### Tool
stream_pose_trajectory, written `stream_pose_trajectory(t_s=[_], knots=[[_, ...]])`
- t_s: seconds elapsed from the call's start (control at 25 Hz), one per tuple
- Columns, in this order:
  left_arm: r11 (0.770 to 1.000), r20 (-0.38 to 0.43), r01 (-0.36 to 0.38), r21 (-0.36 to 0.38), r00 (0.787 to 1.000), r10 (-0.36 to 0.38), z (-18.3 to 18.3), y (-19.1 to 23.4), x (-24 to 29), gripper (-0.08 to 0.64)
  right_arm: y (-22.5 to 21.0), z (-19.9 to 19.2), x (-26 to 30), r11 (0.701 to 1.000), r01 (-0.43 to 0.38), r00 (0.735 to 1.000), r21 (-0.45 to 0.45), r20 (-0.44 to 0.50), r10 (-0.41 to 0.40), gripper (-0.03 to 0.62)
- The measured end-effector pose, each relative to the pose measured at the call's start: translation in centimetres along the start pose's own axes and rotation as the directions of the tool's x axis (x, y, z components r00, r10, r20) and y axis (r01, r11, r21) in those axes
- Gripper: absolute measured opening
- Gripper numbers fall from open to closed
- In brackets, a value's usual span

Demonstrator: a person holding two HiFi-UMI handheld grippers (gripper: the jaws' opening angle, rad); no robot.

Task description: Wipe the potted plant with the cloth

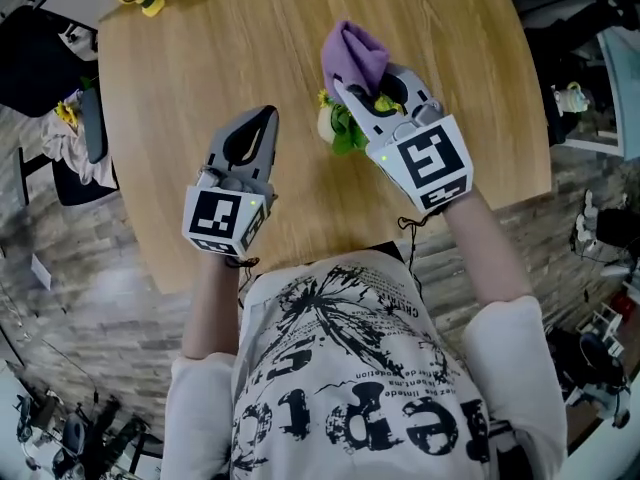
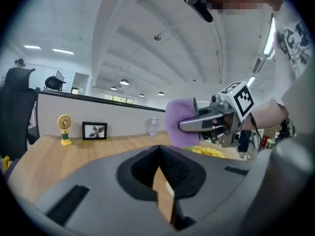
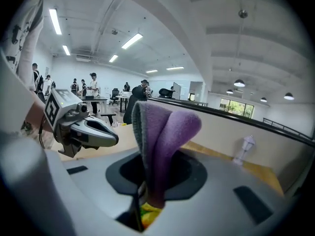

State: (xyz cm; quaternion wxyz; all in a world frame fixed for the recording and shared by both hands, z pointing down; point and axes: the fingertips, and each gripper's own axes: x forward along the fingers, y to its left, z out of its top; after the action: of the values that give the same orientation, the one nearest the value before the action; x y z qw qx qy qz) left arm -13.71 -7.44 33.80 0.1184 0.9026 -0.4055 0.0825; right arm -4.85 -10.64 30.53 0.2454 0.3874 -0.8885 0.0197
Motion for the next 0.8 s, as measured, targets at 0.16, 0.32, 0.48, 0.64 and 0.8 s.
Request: stream_pose_trajectory(t_s=[0.16,0.32,0.48,0.64,0.8], knots=[[0.999,-0.023,0.047,-0.002,0.999,-0.047,-1.4,1.1,-2.0,0.003,3.7,-1.6,1.6,0.997,0.022,0.999,0.067,-0.048,-0.018,0.078],[0.997,-0.039,0.074,-0.008,0.996,-0.074,-2.5,2.1,-3.7,0.003,7.2,-3.9,3.6,0.992,0.026,0.993,0.127,-0.118,-0.011,0.078],[0.996,-0.045,0.087,-0.026,0.995,-0.088,-3.3,3.1,-4.6,0.003,9.3,-6.5,5.4,0.968,0.063,0.982,0.243,-0.189,-0.016,0.078],[0.994,-0.049,0.097,-0.046,0.994,-0.099,-4.1,4.0,-4.9,0.003,10.5,-8.5,7.2,0.951,0.101,0.966,0.292,-0.259,-0.023,0.078],[0.993,-0.061,0.105,-0.054,0.992,-0.108,-4.9,4.1,-5.0,0.003,10.8,-11.1,7.7,0.895,0.16,0.944,0.416,-0.329,-0.015,0.078]])
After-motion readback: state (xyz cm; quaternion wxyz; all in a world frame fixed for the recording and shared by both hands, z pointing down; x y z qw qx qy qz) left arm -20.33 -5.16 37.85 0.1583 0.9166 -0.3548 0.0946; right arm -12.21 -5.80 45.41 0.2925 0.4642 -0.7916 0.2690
